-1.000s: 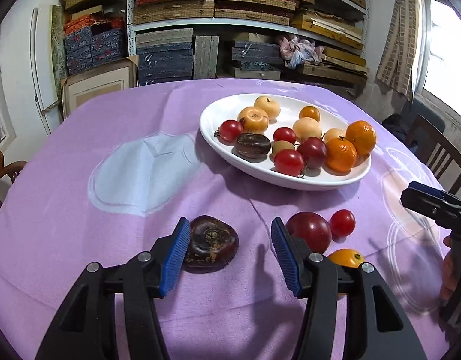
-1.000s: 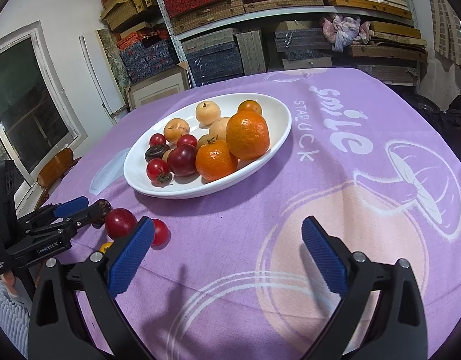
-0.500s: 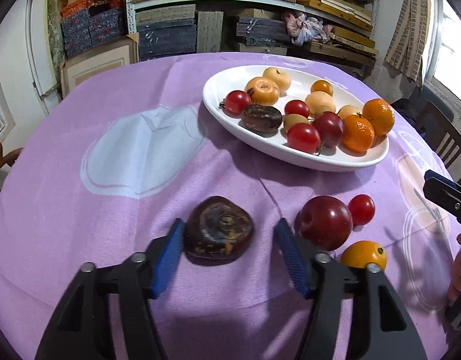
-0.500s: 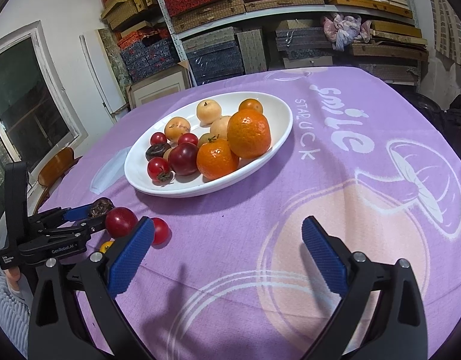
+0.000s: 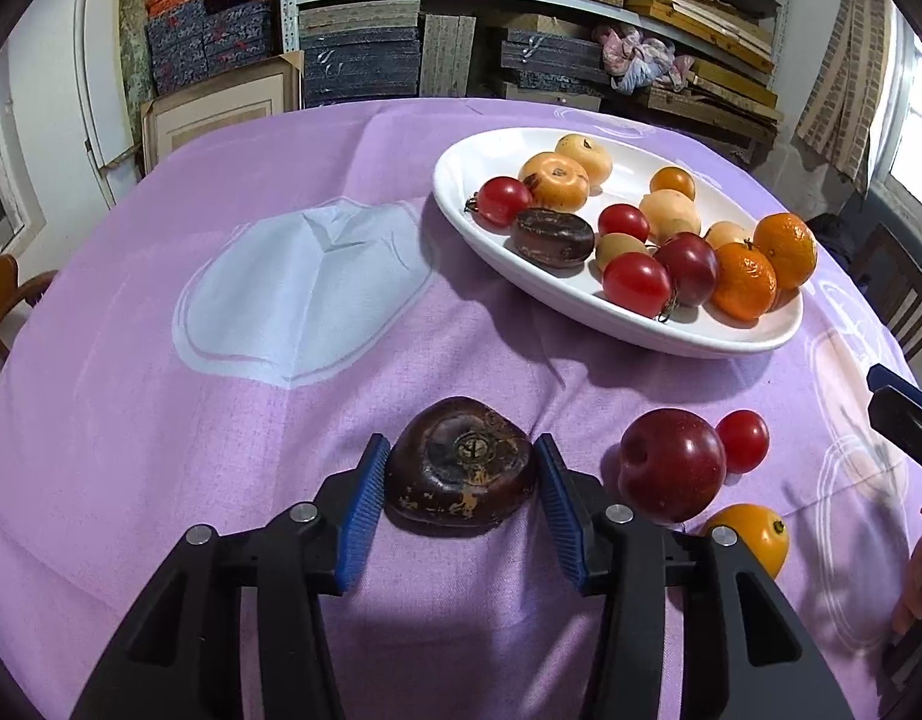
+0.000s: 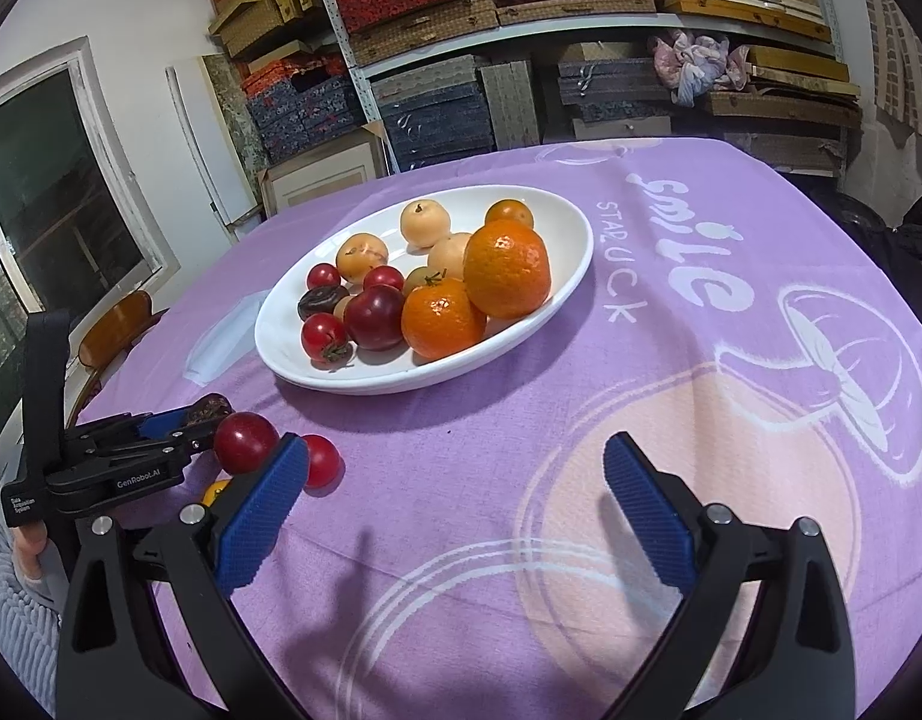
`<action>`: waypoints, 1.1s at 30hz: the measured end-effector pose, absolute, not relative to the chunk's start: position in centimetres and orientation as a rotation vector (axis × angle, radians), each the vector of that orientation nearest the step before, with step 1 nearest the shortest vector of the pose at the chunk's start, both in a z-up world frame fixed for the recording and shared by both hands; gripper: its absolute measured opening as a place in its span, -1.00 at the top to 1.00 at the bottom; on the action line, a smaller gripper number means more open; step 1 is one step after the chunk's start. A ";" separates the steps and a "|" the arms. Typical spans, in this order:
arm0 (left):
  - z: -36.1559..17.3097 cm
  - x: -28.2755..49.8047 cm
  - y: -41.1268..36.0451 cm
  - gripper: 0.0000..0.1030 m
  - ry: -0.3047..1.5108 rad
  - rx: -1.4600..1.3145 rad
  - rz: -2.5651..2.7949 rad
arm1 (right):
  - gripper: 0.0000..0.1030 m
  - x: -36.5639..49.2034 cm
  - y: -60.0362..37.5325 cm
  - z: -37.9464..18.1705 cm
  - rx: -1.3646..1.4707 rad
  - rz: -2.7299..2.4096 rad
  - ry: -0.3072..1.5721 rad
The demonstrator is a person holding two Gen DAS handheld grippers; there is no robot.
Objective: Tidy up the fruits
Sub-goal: 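Grasp the dark brown fruit with the left gripper while the right gripper grasps a red tomato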
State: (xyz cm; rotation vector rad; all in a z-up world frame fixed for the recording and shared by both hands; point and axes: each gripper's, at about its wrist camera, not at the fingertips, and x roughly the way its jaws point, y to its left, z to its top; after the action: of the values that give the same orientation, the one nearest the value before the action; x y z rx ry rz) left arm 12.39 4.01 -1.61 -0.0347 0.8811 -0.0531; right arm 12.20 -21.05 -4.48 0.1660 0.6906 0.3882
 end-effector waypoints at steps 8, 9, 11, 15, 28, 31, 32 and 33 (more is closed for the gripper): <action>-1.2 11.7 5.5 0.06 0.849 -0.075 -0.017 | -0.88 12.1 -20.9 -4.4 0.164 0.392 0.696; -1.3 12.0 5.6 0.06 0.862 -0.079 -0.012 | -0.88 12.1 -20.9 -4.4 0.163 0.393 0.696; -1.4 12.1 5.7 0.06 0.876 -0.089 -0.017 | -0.88 12.1 -20.9 -4.4 0.163 0.394 0.697; -1.4 12.1 5.3 0.06 0.884 -0.050 -0.013 | -0.88 12.3 -20.8 -4.6 0.173 0.396 0.708; 1.5 8.1 4.3 0.08 0.750 -0.065 -0.035 | -0.82 11.2 -19.2 -3.9 0.075 0.458 0.677; 1.9 6.4 3.4 0.07 0.732 -0.045 -0.042 | -0.44 11.1 -17.9 -4.1 0.030 0.511 0.706; 1.9 6.2 3.3 0.07 0.731 -0.051 -0.047 | -0.36 11.1 -17.5 -4.2 0.017 0.519 0.717; 1.8 6.1 3.3 0.07 0.732 -0.060 -0.056 | -0.36 11.2 -17.3 -4.2 0.011 0.519 0.723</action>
State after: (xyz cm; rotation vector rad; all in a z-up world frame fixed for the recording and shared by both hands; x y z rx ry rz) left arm 6.13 3.31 1.85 -0.0597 0.7318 -0.0564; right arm 11.24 -17.26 -4.23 0.0107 0.7231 0.5189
